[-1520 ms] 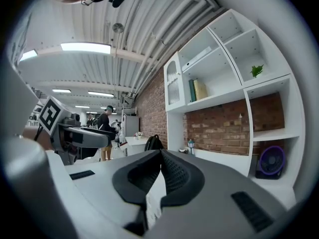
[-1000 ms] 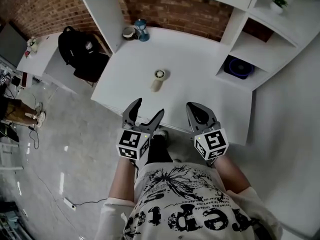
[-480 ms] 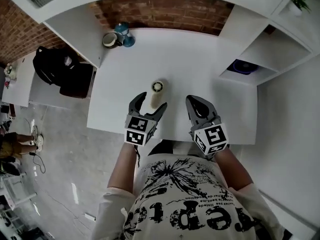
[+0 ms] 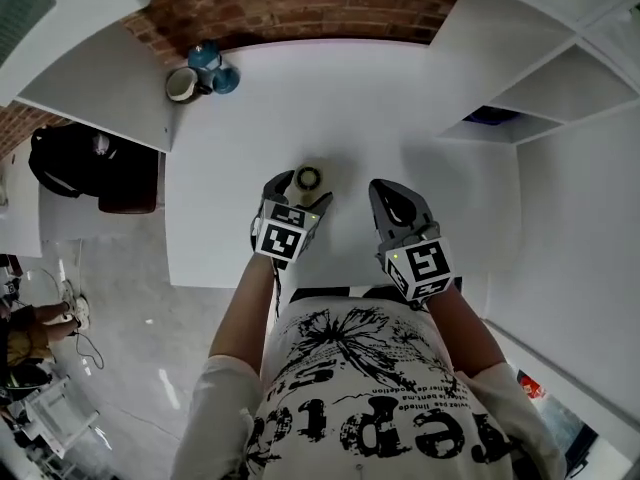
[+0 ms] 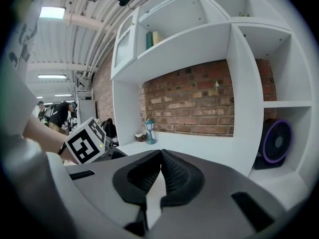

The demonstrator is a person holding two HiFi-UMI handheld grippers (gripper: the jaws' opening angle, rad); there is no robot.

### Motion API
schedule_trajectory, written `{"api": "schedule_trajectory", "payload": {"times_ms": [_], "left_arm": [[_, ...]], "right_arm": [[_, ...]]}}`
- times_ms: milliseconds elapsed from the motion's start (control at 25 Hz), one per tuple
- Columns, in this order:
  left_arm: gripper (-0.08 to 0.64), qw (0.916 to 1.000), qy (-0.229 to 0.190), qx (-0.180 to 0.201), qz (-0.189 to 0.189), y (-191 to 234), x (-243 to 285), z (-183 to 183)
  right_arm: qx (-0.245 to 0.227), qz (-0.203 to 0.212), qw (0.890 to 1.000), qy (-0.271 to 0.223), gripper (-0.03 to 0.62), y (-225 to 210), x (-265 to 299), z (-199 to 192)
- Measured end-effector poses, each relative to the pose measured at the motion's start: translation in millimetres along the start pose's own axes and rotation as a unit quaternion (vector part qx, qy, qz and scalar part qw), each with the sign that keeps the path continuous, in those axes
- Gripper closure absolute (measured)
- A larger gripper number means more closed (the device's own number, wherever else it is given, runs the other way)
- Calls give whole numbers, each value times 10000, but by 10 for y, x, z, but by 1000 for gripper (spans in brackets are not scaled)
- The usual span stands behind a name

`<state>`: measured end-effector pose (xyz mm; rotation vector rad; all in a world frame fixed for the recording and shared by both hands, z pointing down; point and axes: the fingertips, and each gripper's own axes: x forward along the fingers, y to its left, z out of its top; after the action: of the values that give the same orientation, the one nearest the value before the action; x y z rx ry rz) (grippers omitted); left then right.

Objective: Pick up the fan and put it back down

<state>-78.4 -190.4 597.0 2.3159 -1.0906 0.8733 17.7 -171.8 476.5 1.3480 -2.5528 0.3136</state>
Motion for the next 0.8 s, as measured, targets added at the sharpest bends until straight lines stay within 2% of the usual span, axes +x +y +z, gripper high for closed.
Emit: {"api": "schedule_trajectory", "payload": {"times_ms": [240, 520, 800], "left_arm": [[184, 9990, 439, -3, -46, 130, 359, -137], [179, 9962, 871, -80, -2, 222, 628, -294], [179, 9963, 844, -117, 73, 261, 700, -340]], "right_arm": [[39, -209, 9993, 322, 577, -89, 110, -202], [254, -373, 9982, 398, 577, -178, 114, -275], [323, -480, 9972, 466, 577, -228, 116, -354]]}}
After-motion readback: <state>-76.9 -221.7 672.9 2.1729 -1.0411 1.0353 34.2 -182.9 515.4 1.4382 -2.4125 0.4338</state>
